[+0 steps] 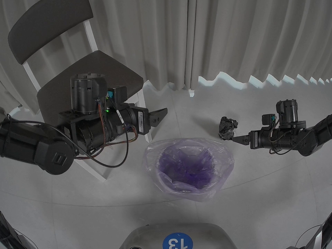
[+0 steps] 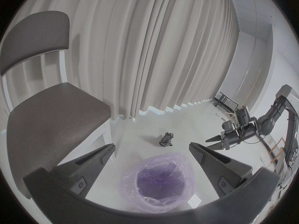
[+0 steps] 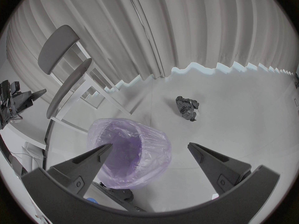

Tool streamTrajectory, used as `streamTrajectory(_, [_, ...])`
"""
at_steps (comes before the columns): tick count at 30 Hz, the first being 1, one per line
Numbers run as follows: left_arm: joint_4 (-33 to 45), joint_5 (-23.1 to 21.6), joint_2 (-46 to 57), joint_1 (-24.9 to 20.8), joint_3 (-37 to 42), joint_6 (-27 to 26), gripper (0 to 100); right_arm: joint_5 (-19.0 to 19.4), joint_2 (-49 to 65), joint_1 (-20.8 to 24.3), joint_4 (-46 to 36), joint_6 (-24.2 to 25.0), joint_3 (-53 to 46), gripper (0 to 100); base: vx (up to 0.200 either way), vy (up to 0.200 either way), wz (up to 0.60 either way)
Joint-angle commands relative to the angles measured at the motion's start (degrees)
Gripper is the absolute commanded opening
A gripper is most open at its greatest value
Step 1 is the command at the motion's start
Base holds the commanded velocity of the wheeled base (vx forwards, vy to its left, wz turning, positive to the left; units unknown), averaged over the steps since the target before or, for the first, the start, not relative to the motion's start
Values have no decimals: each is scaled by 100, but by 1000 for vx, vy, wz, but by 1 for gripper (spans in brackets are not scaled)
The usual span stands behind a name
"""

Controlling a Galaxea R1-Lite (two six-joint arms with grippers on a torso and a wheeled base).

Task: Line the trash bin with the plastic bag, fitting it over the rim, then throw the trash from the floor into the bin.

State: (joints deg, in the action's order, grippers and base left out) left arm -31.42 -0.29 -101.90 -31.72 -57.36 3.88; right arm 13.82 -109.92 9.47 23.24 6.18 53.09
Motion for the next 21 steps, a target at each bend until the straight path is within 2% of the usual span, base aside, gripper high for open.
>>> streamTrajectory(1, [109,-6,-58,-18,93,-19,100,24,-47,-7,14,-3,87,100,0,0,0])
streamTrajectory(6, [698,-15,-128,-106,58,-186,100,24,-91,-16,14,6,167,100,0,0,0])
streamTrajectory(9, [1225,-6,-383,-141,-100,-599,100,6,-126,-16,14,6,123,100,0,0,0])
streamTrajectory(11, [1243,38,-647,-168,-258,-774,100,-3,-126,-33,14,15,70,100,0,0,0])
streamTrajectory(14, [1225,47,-998,-221,-619,-766,100,24,-100,-68,58,15,-27,100,0,0,0])
streamTrajectory(16, [1059,-15,-1157,-273,-777,-686,100,33,-82,-103,129,24,-44,100,0,0,0])
streamTrajectory(20, [13,-23,-1209,-379,-399,-388,100,59,-73,-147,208,24,-80,100,0,0,0])
streamTrajectory(21, [-40,-32,-1201,-379,-364,-370,100,68,-73,-147,208,24,-80,100,0,0,0])
